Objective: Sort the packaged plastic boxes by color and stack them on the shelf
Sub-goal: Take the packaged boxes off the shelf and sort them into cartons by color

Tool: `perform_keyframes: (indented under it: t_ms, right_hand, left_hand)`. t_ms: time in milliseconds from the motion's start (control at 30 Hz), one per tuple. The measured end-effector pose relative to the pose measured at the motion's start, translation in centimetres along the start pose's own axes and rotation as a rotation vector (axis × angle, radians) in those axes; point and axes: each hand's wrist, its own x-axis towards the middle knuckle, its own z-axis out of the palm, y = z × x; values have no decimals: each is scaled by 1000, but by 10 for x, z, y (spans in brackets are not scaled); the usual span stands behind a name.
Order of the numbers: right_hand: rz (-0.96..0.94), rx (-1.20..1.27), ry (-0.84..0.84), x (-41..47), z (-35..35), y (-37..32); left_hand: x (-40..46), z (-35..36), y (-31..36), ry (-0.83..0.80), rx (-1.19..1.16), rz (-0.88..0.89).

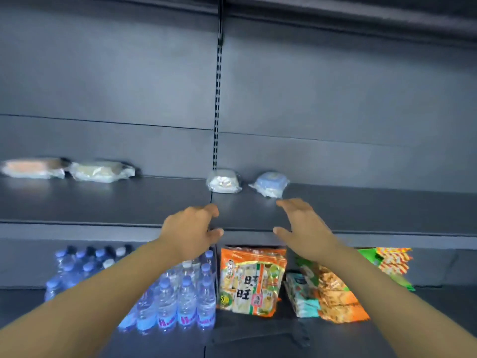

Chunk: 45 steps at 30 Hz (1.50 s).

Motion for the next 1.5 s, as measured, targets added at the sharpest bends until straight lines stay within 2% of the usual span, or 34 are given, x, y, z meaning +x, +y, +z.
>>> perform_keyframes:
  t_ms: [167, 333, 667, 800, 933, 1067, 1267, 1367, 1500]
  right_hand:
    - [29, -31, -27, 43, -11, 23]
    - [136, -28, -86, 86, -6, 47]
    - [308, -15, -144, 178, 27, 70]
    - [461, -58, -84, 225, 47, 63]
    - [624, -92, -26, 259, 69, 58]
    - [711, -56, -48, 274, 87, 56]
    - [685, 3, -3, 270, 85, 49]
    - [612, 53, 23, 255, 74, 36]
    - [496, 183, -65, 225, 63, 18]
  left_hand:
    - [30, -10, -3, 24, 22, -45]
    - [73, -4, -8, -6, 23, -88]
    - [199, 29, -21, 8, 90, -10]
    - [256, 51, -18, -15, 89, -104]
    - [291, 72, -19, -104, 94, -238]
    - [298, 83, -28, -127, 83, -224]
    - [282, 56, -42, -169, -100, -56]
    - [266, 38, -52, -167, -105, -1]
    - [238, 18, -81, -270, -193, -8]
